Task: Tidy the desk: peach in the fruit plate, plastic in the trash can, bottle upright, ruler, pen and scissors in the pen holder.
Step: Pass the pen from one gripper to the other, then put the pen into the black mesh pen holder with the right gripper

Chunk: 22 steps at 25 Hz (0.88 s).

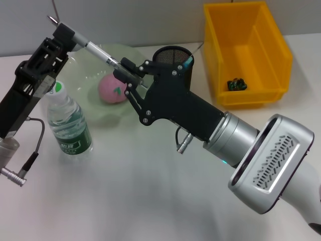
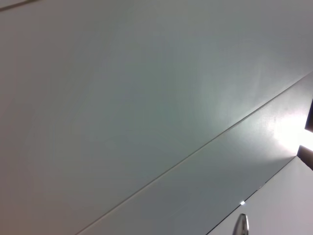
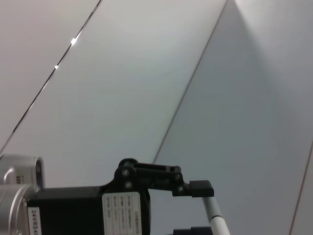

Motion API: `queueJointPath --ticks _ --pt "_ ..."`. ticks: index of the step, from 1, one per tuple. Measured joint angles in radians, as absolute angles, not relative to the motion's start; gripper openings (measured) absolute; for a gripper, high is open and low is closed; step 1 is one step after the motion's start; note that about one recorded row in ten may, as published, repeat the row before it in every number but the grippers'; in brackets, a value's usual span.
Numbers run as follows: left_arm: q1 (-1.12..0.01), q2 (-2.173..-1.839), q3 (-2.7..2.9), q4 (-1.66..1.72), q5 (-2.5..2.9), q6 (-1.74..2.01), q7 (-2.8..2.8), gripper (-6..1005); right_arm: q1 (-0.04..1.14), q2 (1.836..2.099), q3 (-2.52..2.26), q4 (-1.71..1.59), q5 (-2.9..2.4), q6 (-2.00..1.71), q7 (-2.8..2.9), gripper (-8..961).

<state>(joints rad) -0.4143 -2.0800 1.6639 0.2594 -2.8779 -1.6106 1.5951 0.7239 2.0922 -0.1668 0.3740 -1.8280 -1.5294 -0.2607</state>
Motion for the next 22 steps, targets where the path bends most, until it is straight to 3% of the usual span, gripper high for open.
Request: queueJointPath --ticks 3,15,22 --pt "-0.414 -2.08 1.663 0.259 -2.878 -1.607 1.595 419 0.722 2.092 -0.167 0.372 -1.828 -1.538 -0.251 124" --pt "-0.404 -2.079 1.658 0.259 -2.87 -1.635 1.706 752 0.67 2.09 -0.059 0.341 -1.828 -1.614 -0.107 124" --pt "-0.416 -2.063 1.653 0.291 -2.72 -1.698 1.824 749 0.643 2.088 -0.003 0.302 -1.826 -1.617 0.039 123"
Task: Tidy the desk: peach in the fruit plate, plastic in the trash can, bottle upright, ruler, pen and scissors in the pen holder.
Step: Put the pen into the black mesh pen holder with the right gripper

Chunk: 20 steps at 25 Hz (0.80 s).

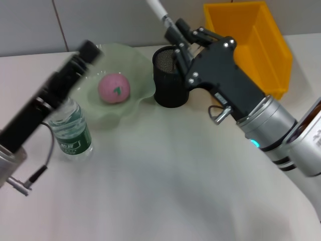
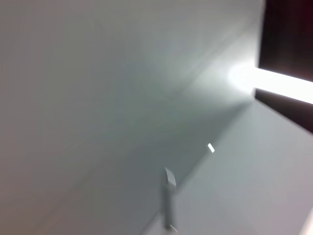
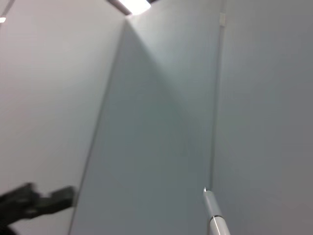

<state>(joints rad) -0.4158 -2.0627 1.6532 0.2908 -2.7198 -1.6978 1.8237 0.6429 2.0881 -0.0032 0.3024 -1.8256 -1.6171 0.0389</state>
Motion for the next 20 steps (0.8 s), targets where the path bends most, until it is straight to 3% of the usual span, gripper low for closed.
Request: queueJointPath --ticks 11,20 --pt "-0.423 -2.019 1.529 0.401 -2.266 -1.665 2.025 741 0.629 2.08 0.022 0.108 -1.823 -1.583 0.462 123" --pt "-0.433 -2.04 1.396 0.435 -2.017 -1.576 2.054 741 0.659 2.08 -0.078 -0.243 -1.829 -1.583 0.968 123"
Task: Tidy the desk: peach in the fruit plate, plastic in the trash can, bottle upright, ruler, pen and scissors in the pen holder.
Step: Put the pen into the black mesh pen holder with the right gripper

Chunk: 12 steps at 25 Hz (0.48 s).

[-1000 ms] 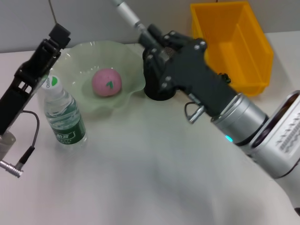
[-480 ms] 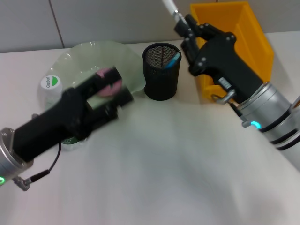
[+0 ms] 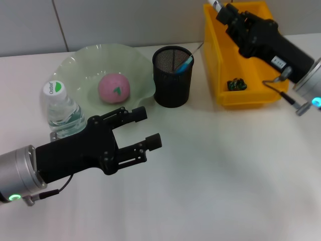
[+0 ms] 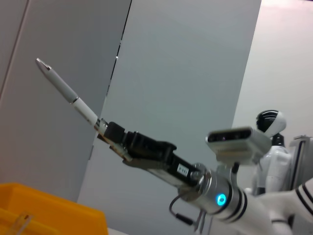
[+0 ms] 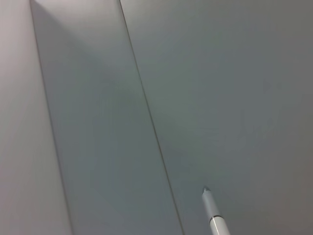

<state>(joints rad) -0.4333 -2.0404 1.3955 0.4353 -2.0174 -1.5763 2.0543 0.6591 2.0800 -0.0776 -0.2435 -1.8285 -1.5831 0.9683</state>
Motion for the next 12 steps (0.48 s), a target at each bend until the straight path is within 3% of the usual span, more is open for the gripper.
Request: queueJointPath --ticks 12 --pt "-0.43 -2.047 1.388 0.435 -1.997 -1.54 2.097 741 0.647 2.068 -0.57 -0.898 -1.907 -1.525 1.817 124"
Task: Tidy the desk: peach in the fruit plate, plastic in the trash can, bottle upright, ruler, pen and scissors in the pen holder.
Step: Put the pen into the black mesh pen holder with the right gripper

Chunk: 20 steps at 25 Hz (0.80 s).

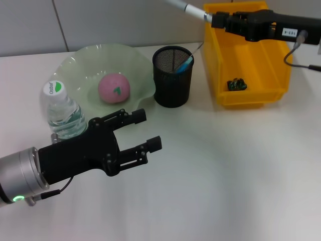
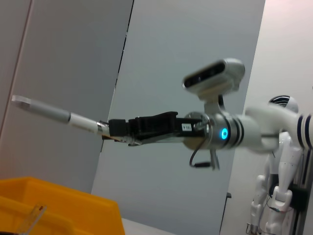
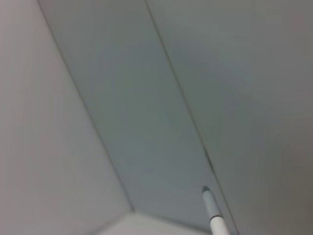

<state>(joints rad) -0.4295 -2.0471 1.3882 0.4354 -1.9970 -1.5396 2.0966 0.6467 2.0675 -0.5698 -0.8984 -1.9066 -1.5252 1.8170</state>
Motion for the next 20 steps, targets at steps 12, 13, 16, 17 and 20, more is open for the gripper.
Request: queueJointPath --ticks 12,13,16,17,20 --pt "-0.428 -2.05 1.388 0.434 -1.962 -1.505 2.112 742 0.817 2.017 -0.738 -1.283 -2.367 -1.667 2.361 123" --pt "-0.428 -2.051 1.388 0.434 -1.955 -1.498 2.112 742 0.841 2.012 -0.739 -1.281 -2.395 -1.684 2.381 123" --pt "-0.428 -2.054 1.388 0.434 -1.949 -1.488 2.112 742 0.907 2.003 -0.74 -1.275 -2.481 -1.719 2.433 123" --pt "-0.427 -2.055 1.388 0.434 -1.947 -1.485 2.112 742 0.928 2.002 -0.741 -1.273 -2.511 -1.728 2.447 123" --pt "-0.426 -2.056 1.388 0.434 -1.946 -1.48 2.113 742 0.986 2.002 -0.743 -1.257 -2.584 -1.751 2.472 123"
